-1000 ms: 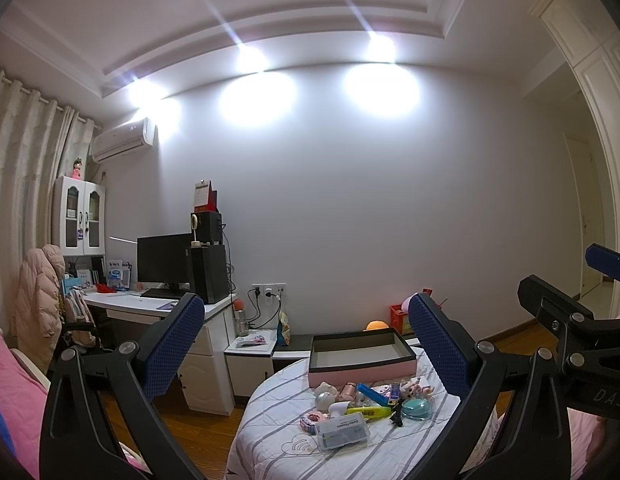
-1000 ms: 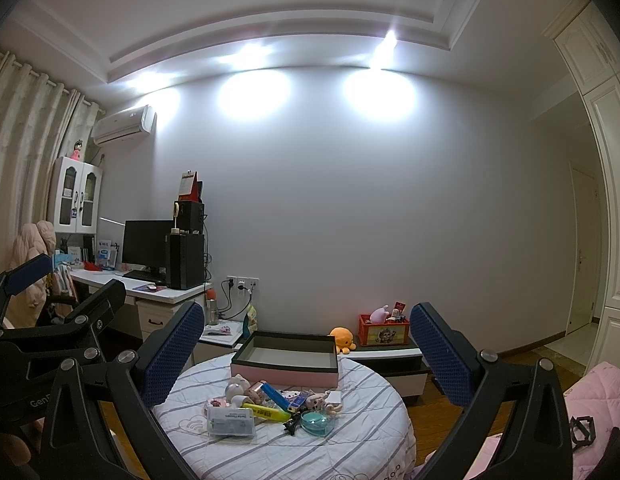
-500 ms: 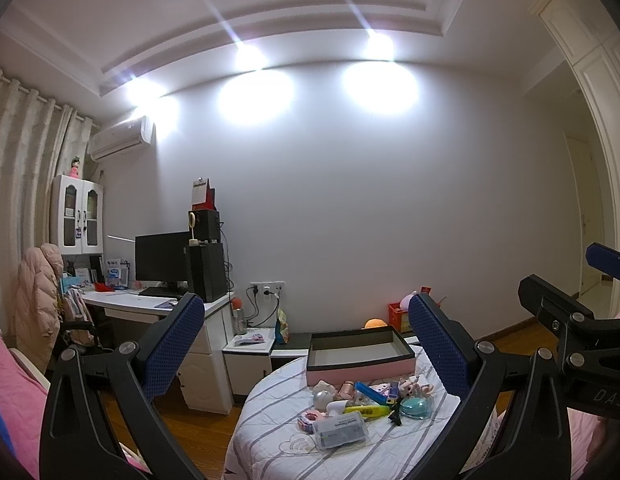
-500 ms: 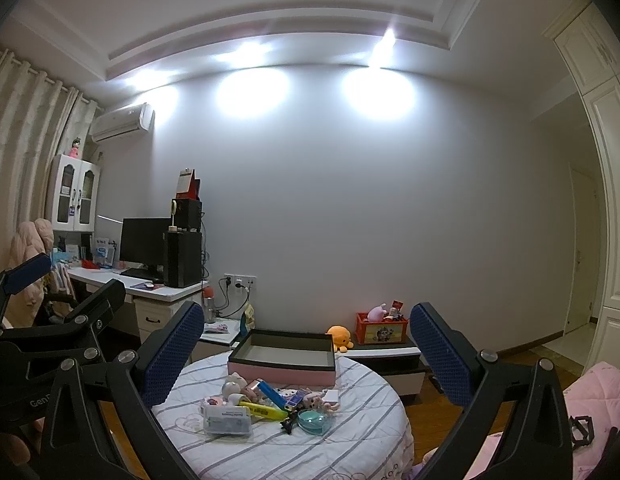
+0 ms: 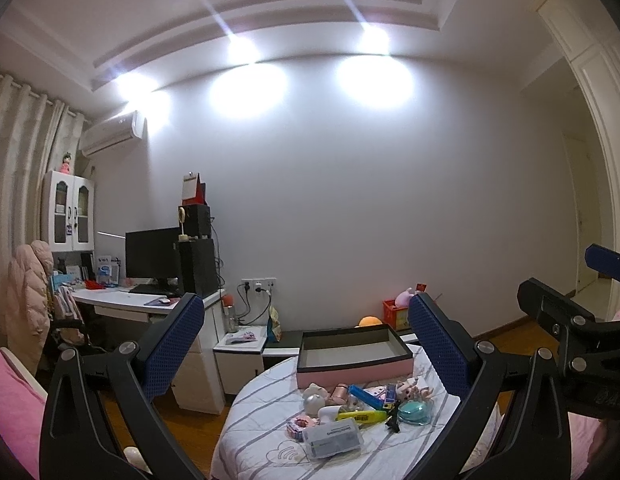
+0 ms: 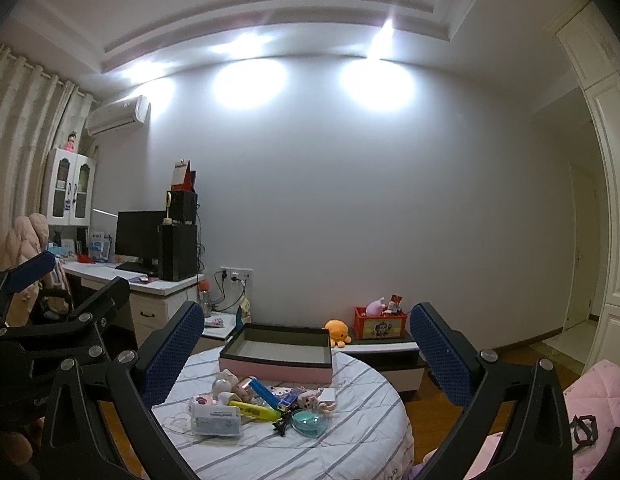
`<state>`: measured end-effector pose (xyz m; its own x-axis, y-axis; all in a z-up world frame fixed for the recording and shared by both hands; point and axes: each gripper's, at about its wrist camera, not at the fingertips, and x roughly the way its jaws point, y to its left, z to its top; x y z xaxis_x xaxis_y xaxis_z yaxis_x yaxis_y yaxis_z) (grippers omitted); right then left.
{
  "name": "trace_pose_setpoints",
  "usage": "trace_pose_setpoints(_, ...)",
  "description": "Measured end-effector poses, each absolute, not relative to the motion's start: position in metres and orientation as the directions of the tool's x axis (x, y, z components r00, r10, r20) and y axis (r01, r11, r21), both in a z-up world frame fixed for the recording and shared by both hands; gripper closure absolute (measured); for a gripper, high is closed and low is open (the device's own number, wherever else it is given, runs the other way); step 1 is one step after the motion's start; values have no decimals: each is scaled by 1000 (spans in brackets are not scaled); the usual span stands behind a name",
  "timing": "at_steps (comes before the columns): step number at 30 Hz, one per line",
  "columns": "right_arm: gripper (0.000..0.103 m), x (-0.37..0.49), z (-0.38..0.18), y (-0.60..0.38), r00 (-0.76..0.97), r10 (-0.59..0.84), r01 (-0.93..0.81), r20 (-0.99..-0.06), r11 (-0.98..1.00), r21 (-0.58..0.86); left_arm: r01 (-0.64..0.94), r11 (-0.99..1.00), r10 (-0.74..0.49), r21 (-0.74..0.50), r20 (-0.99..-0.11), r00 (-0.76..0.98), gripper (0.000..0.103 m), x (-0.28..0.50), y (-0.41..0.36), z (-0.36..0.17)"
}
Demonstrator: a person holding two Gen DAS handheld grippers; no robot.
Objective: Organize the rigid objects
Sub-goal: 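Lower the left tool onto the clear Dental Flossers case and grasp it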
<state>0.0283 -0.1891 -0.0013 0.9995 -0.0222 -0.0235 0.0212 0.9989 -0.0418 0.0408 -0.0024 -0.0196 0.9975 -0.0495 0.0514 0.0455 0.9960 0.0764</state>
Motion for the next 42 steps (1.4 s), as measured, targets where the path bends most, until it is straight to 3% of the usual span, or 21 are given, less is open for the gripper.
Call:
trace_pose_setpoints(10, 0, 72, -27, -196, 998, -28, 27, -50, 999, -33, 81, 995, -80, 53, -19, 997, 0, 102, -11, -51)
trace_pose_setpoints(24, 0, 179, -144, -220, 920, -25, 15, -390, 999, -28, 28, 998, -9, 51, -340, 940, 0, 207, -23, -160)
trace_pose_setpoints(30, 0, 204, -191, -243, 853, -59, 60, -519, 998, -14, -24, 1000, 18, -6, -485, 874, 0, 242, -16, -207)
trace_pose_setpoints(35, 0, 220, -210, -252, 828, -58, 68, -558, 998, -3, -10, 999, 27, 34, -534, 845, 0, 259, -30, -232)
trace_pose_setpoints(42, 0, 241, -217, -252, 812, -42, 51, -583, 999, 0, 16, 1000, -14, -2, -597, 802, 0, 280, -34, -250)
